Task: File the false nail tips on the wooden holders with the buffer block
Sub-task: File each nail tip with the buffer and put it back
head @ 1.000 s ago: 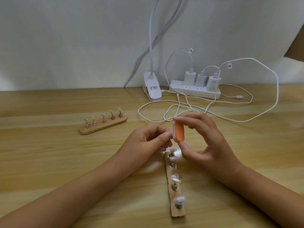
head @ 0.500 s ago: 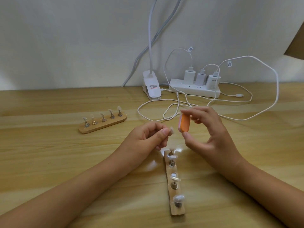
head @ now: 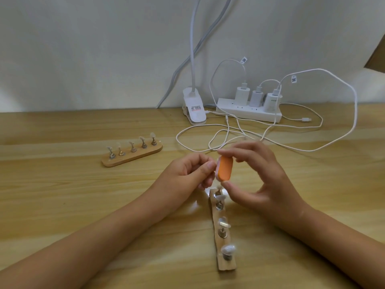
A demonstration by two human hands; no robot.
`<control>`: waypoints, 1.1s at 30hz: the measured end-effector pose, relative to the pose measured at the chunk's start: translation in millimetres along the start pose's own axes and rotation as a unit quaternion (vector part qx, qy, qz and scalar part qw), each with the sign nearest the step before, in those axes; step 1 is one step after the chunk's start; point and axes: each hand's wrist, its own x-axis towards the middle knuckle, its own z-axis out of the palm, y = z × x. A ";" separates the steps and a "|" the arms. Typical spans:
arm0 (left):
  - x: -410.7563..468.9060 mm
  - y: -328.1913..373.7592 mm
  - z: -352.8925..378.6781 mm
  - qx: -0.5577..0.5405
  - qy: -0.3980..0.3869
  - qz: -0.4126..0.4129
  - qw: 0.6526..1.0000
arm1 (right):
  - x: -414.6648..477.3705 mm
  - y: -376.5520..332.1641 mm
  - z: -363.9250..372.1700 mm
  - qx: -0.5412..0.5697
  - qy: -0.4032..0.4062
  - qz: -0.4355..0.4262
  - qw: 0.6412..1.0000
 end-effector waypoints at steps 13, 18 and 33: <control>-0.2 -0.4 -1.2 -0.025 -0.002 -0.002 1.000 | 0.7 2.2 1.3 0.016 -0.005 0.007 1.000; -0.4 -1.9 -1.5 -0.031 0.005 -0.014 0.999 | 1.0 6.1 -1.4 0.020 0.021 0.039 0.999; -1.5 -3.6 -1.5 0.022 0.015 -0.017 0.999 | -2.6 2.9 1.8 -0.055 -0.012 -0.032 0.998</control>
